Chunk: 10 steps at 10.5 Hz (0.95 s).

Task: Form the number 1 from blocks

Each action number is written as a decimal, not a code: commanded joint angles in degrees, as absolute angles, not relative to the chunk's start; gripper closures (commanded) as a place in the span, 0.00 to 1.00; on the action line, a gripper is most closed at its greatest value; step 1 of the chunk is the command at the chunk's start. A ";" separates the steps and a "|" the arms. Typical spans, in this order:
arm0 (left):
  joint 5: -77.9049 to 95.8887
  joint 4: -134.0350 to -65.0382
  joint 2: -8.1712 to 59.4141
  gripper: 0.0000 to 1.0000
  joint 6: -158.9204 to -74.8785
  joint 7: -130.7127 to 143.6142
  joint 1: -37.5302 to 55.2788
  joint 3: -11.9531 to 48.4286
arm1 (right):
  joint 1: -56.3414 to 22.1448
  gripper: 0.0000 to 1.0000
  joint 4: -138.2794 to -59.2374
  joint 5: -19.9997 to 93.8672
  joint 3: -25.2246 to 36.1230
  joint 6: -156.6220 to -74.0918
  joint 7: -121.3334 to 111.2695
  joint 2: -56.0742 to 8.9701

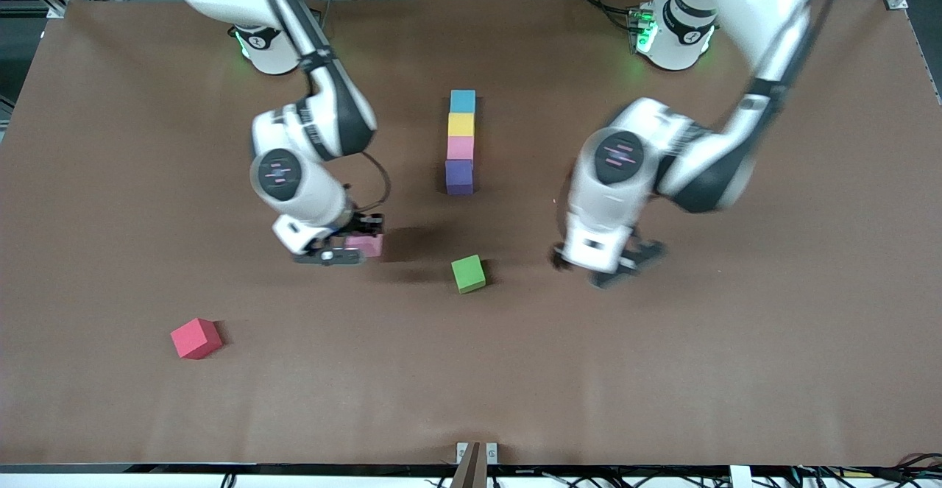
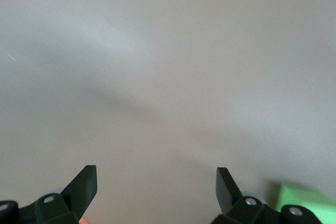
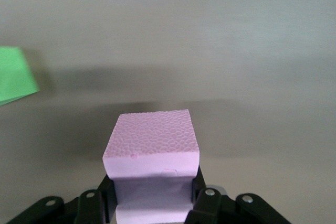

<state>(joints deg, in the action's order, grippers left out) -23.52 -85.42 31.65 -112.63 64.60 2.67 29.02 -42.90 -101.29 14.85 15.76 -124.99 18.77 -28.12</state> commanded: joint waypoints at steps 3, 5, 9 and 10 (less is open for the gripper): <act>-18.20 -84.20 26.73 0.00 -106.62 50.66 -9.03 29.97 | -50.70 0.46 -90.27 14.41 16.26 -124.80 28.02 -37.53; -16.71 -84.98 24.01 0.00 -104.77 49.49 -12.99 30.06 | -53.60 0.46 -90.26 14.59 16.26 -124.80 30.57 -37.53; -11.87 -92.26 16.55 0.00 -98.18 37.62 -15.91 30.50 | -56.34 0.46 -92.28 14.68 15.12 -124.80 35.07 -37.44; -10.30 -96.20 13.22 0.00 -98.17 36.49 -13.91 27.63 | -56.77 0.46 -92.29 14.68 15.03 -124.80 35.07 -37.53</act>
<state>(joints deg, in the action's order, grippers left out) -12.85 -89.23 19.53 -98.18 38.88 -15.50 30.19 -56.33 -92.08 14.85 15.09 -124.97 33.81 -37.51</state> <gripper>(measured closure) 0.000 0.454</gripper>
